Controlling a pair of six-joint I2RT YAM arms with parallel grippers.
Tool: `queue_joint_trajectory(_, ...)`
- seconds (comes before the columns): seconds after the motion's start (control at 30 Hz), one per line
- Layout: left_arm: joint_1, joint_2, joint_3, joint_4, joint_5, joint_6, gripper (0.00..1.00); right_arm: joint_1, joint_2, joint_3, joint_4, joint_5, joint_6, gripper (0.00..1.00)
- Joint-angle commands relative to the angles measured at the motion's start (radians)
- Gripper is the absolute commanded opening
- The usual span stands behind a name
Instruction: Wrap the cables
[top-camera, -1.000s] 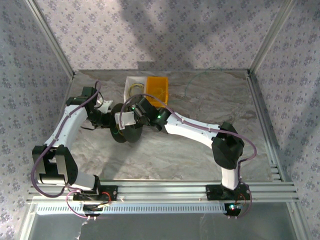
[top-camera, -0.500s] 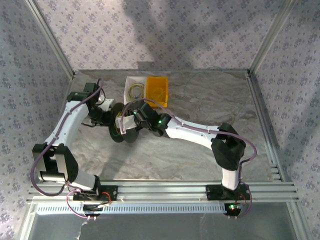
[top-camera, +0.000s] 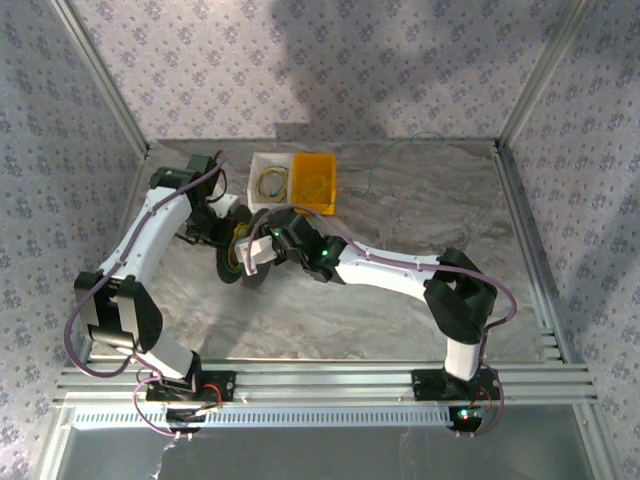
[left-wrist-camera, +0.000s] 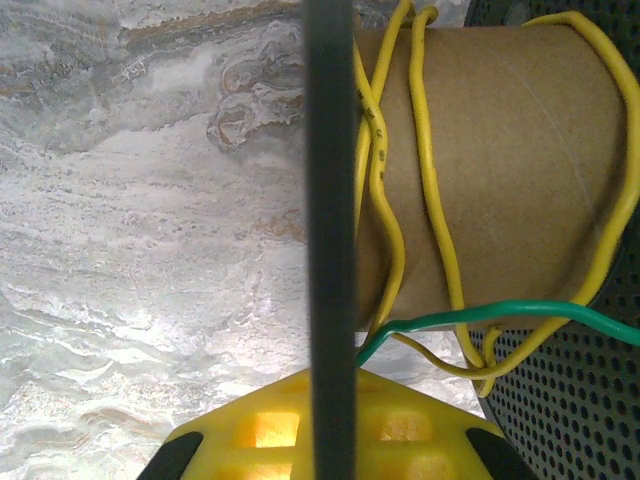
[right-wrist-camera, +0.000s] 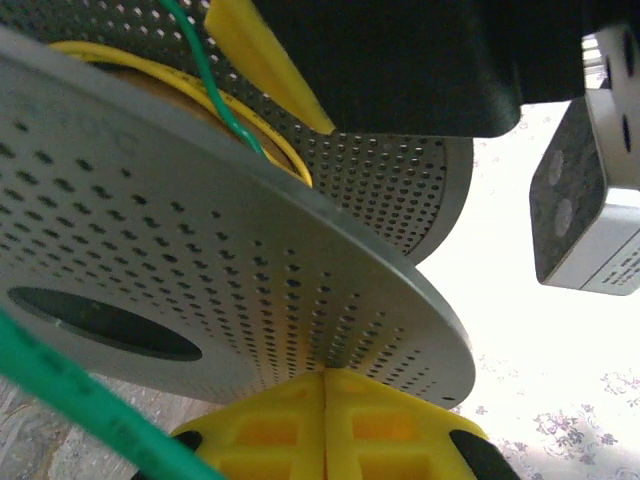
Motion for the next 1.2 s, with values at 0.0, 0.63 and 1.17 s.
queue_joint_trajectory(0.0,-0.028,0.001,0.054,-0.050,0.028,0.025,0.00,0.013,-0.012,-0.014,0.096,-0.011,-0.030,0.00)
queue_joint_trajectory(0.63,-0.042,-0.002,0.065,-0.061,0.030,0.021,0.43,0.010,-0.015,-0.047,0.159,-0.045,-0.039,0.00)
queue_joint_trajectory(1.17,-0.042,0.002,0.025,-0.029,0.043,0.020,0.55,0.019,-0.041,-0.094,0.286,-0.069,-0.064,0.00)
